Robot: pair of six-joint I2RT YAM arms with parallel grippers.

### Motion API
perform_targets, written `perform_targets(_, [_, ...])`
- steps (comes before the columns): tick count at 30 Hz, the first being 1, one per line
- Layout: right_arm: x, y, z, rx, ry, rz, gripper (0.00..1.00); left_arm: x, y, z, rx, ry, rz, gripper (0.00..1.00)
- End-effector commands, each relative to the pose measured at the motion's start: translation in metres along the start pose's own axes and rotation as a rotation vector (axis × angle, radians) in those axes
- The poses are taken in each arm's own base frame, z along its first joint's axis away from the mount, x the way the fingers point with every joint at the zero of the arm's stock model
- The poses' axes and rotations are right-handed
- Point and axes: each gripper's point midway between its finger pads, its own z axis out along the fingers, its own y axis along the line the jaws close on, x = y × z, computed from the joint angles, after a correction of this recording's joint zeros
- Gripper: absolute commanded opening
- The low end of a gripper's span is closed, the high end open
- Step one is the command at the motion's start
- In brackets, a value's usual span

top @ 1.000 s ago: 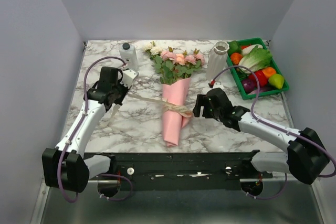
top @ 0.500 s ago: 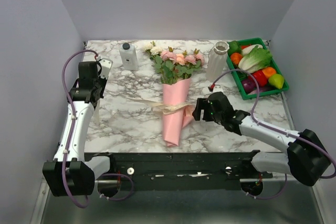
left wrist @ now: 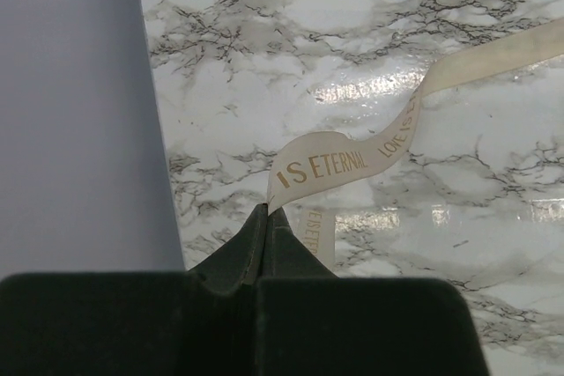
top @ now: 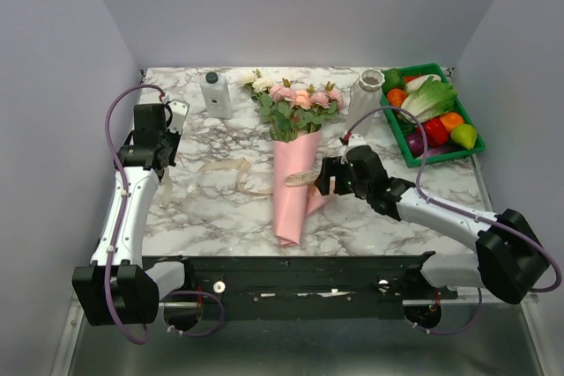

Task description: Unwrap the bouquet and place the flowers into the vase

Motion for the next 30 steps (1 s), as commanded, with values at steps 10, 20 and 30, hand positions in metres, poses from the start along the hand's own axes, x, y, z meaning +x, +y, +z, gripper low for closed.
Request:
perform_targets(10, [-0.044,0.084,0.009,-0.288,-0.073,-0.152,0.90,0.013,0.039,-0.003,-0.217,0.059,-0.052,0.00])
perform_targets(20, [-0.024,0.091,0.038,-0.249,0.031,-0.158,0.84,0.012,0.056,-0.026,-0.185,0.026,-0.132,0.77])
perform_targets(30, [-0.028,0.063,0.041,-0.070,0.037,-0.139,0.30,-0.007,0.011,-0.045,0.104,-0.048,-0.099,0.99])
